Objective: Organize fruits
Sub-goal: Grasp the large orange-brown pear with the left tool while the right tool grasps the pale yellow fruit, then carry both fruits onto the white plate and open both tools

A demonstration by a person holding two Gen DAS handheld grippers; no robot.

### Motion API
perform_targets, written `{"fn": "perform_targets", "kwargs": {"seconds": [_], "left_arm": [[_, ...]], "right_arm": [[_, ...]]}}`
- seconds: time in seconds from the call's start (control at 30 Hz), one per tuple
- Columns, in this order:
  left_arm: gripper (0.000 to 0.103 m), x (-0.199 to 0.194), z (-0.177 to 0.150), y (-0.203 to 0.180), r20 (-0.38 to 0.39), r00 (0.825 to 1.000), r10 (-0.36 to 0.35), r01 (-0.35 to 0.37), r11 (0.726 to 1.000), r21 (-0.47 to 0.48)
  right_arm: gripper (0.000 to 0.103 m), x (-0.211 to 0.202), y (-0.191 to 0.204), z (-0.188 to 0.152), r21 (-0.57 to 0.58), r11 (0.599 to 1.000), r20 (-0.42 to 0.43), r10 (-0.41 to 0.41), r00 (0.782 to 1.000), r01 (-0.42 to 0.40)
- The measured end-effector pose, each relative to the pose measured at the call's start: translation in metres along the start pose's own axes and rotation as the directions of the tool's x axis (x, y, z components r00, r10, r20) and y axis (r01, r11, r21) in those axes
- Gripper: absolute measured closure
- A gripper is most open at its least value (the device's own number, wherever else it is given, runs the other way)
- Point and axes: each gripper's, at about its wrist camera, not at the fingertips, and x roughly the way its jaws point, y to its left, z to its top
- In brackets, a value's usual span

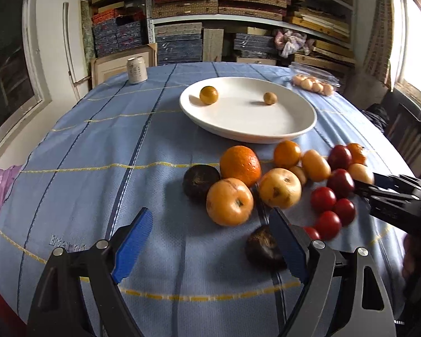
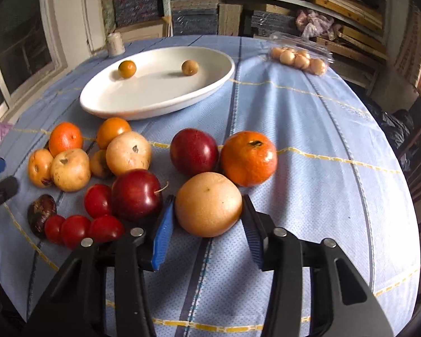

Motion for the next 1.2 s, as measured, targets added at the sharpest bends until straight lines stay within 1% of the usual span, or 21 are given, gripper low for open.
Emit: {"fn": "perform_targets", "kwargs": {"seconds": [0.07,0.13,0.2,0.23,0.27,0.3,0.33,0.37,0.4,0.43,0.53,0.67,0.83,0.97,1.2], "left_arm": [[0.017,0.009,0.003,-0.003,-0.018,1.0,0.013,-0.013,1.0,0.006],[0.017,0.02,0.005,-0.006,-0.051,0.999,0.009,-0.008,1.0,0.011],[0.018,0.026,0.006,-0.007,-0.064,0.998,0.018,-0.017,1.0,0.016],[0.019,0.029,0.006,-0.008,-0.067,0.998,0.024,-0.022,1.0,0.02],[0.022,0.031,0.007,-0.008,-0.066,0.997,0.032,-0.031,0.999,0.021],[0.026,0.033,0.007,-0.008,-0.069,0.997,0.041,-0.039,0.999,0.02],[0.036,0.035,0.007,-0.007,-0.074,0.997,0.036,-0.035,0.999,0.018],[0.048,0.036,0.007,-0.006,-0.085,0.996,0.006,-0.005,1.0,0.01],[0.057,0.038,0.007,-0.006,-0.094,0.996,-0.012,0.013,1.0,0.005],[0.059,0.038,0.007,-0.006,-0.094,0.996,-0.004,0.005,1.0,0.005],[0.06,0.036,0.004,-0.004,-0.086,0.996,-0.005,0.005,1.0,-0.002],[0.06,0.029,0.002,0.002,-0.071,0.997,-0.024,0.022,0.999,-0.026],[0.06,0.017,0.001,0.002,-0.048,0.998,-0.039,0.038,0.999,-0.025],[0.06,0.009,0.002,0.0,-0.025,0.999,-0.037,0.037,0.999,-0.021],[0.06,-0.002,0.005,-0.002,-0.002,0.999,-0.045,0.045,0.999,-0.017]], "right_arm": [[0.058,-0.005,0.0,-0.003,-0.001,1.0,0.019,-0.007,1.0,0.007],[0.058,-0.009,0.002,-0.005,-0.009,1.0,0.03,0.0,1.0,0.0],[0.058,-0.012,0.004,-0.006,-0.019,1.0,0.04,0.002,0.999,-0.001],[0.058,-0.014,0.005,-0.006,-0.024,1.0,0.05,0.0,0.999,0.001],[0.058,-0.015,0.006,-0.007,-0.027,1.0,0.056,0.0,0.998,0.002],[0.058,-0.016,0.007,-0.007,-0.028,1.0,0.061,0.002,0.998,0.0],[0.057,-0.016,0.007,-0.007,-0.028,1.0,0.065,0.005,0.998,-0.004],[0.057,-0.017,0.007,-0.007,-0.028,1.0,0.068,0.01,0.998,-0.008],[0.058,-0.017,0.006,-0.007,-0.027,1.0,0.069,0.013,0.997,-0.012],[0.058,-0.018,0.005,-0.007,-0.024,1.0,0.072,0.018,0.997,-0.016],[0.058,-0.018,0.003,-0.007,-0.015,1.0,0.074,0.028,0.997,-0.027],[0.058,-0.019,0.0,-0.007,-0.002,0.999,0.08,0.036,0.996,-0.036],[0.057,-0.022,0.0,-0.008,0.003,0.999,0.093,0.036,0.995,-0.037],[0.058,-0.025,0.0,-0.01,0.002,1.0,0.101,0.029,0.994,-0.03],[0.058,-0.033,0.0,-0.008,0.013,0.999,0.107,0.045,0.993,-0.046]]}}
